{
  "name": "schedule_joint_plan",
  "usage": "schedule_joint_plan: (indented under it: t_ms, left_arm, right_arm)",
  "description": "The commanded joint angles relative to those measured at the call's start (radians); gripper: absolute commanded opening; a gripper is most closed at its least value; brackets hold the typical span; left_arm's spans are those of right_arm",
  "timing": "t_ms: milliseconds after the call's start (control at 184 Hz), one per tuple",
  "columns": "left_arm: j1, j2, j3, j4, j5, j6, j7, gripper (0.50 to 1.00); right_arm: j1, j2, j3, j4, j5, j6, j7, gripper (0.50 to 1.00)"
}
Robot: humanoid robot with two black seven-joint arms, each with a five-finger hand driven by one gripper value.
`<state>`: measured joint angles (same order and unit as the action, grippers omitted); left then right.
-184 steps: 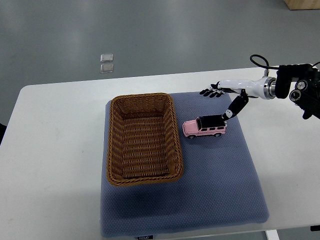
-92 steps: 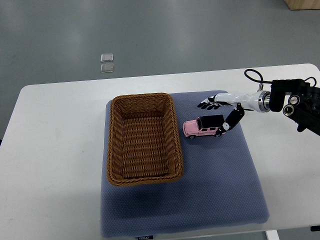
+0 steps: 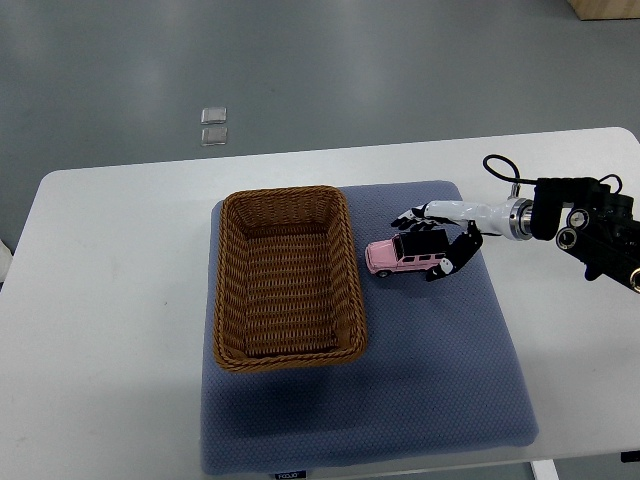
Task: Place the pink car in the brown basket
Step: 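Lower the right hand and close its fingers around the pink car, then lift the pink car and carry it over the wicker basket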
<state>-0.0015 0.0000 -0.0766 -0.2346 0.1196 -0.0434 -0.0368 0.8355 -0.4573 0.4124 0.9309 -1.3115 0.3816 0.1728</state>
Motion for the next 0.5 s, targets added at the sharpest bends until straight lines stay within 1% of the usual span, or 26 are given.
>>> schedule_joint_plan:
  t_ms: [0,38,54,65,76,87,136,141,146,152,157,163,168,173,179,184,201,211,228,233,276,309,493]
  left_arm:
    - [0.0,0.0,0.0,0.0,0.0,0.0,0.0,1.0]
    - [0.0,0.0,0.0,0.0,0.0,0.0,0.0,1.0]
    - [0.0,0.0,0.0,0.0,0.0,-0.001,0.0,1.0]
    - [0.0,0.0,0.0,0.0,0.0,-0.001,0.0,1.0]
    - [0.0,0.0,0.0,0.0,0.0,0.0,0.0,1.0]
    - [0.0,0.0,0.0,0.0,0.0,0.0,0.0,1.0]
    - [0.0,0.0,0.0,0.0,0.0,-0.001,0.0,1.0]
    - [0.0,0.0,0.0,0.0,0.0,-0.001,0.0,1.0]
    - [0.0,0.0,0.0,0.0,0.0,-0.001,0.0,1.0]
    - [0.0,0.0,0.0,0.0,0.0,0.0,0.0,1.0]
    - [0.0,0.0,0.0,0.0,0.0,0.0,0.0,1.0]
    - [0.0,0.0,0.0,0.0,0.0,0.0,0.0,1.0]
    - [0.0,0.0,0.0,0.0,0.0,0.0,0.0,1.0]
    - [0.0,0.0,0.0,0.0,0.0,-0.001,0.0,1.0]
    - [0.0,0.0,0.0,0.0,0.0,-0.001,0.0,1.0]
    - [0.0,0.0,0.0,0.001,0.0,-0.001,0.0,1.0]
    - [0.0,0.0,0.0,0.001,0.0,0.0,0.0,1.0]
    - [0.0,0.0,0.0,0.001,0.0,-0.001,0.0,1.0]
    - [0.0,0.0,-0.002,0.001,0.0,0.0,0.0,1.0]
    - [0.0,0.0,-0.002,0.001,0.0,-0.001,0.0,1.0]
    - [0.0,0.0,-0.002,0.001,0.0,0.0,0.0,1.0]
    - [0.0,0.0,-0.002,0.001,0.0,0.0,0.0,1.0]
    - [0.0,0.0,-0.002,0.001,0.0,0.0,0.0,1.0]
  right_arm:
    - [-0.001,0.0,-0.015,-0.001,0.0,-0.017,0.002,0.795]
    - [-0.001,0.0,-0.021,-0.001,0.0,-0.026,0.002,0.774]
    - [-0.001,0.0,-0.023,-0.003,0.0,-0.029,0.002,0.752]
    - [-0.001,0.0,-0.023,-0.003,0.0,-0.029,0.002,0.752]
    - [-0.001,0.0,-0.026,-0.004,0.0,-0.03,0.004,0.729]
    - [-0.001,0.0,-0.026,-0.006,0.0,-0.032,0.004,0.719]
    - [0.001,0.0,-0.03,-0.012,0.0,-0.038,0.004,0.682]
    - [-0.001,0.0,-0.03,-0.012,0.0,-0.04,0.004,0.67]
    - [-0.001,0.0,-0.03,-0.012,0.0,-0.04,0.004,0.67]
    - [-0.001,0.0,-0.03,-0.014,0.0,-0.041,0.004,0.654]
    - [-0.001,0.0,-0.03,-0.014,0.0,-0.041,0.004,0.654]
    - [0.0,0.0,-0.03,-0.014,0.0,-0.043,0.004,0.635]
    - [0.001,0.0,-0.03,-0.014,0.0,-0.043,0.004,0.635]
    - [-0.001,0.0,-0.032,-0.014,-0.002,-0.044,0.004,0.619]
    - [-0.001,0.0,-0.032,-0.014,-0.002,-0.044,0.004,0.619]
    - [0.0,0.0,-0.03,-0.014,-0.002,-0.047,0.004,0.603]
    - [0.001,0.0,-0.032,-0.014,0.0,-0.047,0.004,0.592]
    - [0.001,0.0,-0.03,-0.014,-0.002,-0.049,0.004,0.57]
    - [0.001,0.0,-0.03,-0.014,0.0,-0.049,0.004,0.56]
    - [0.001,0.0,-0.03,-0.014,0.0,-0.049,0.004,0.546]
    - [0.004,-0.001,-0.03,-0.014,0.0,-0.049,0.004,0.509]
    - [0.008,-0.006,-0.029,-0.014,-0.002,-0.05,0.004,0.5]
    - [0.048,-0.035,-0.024,-0.007,0.008,-0.04,0.007,0.5]
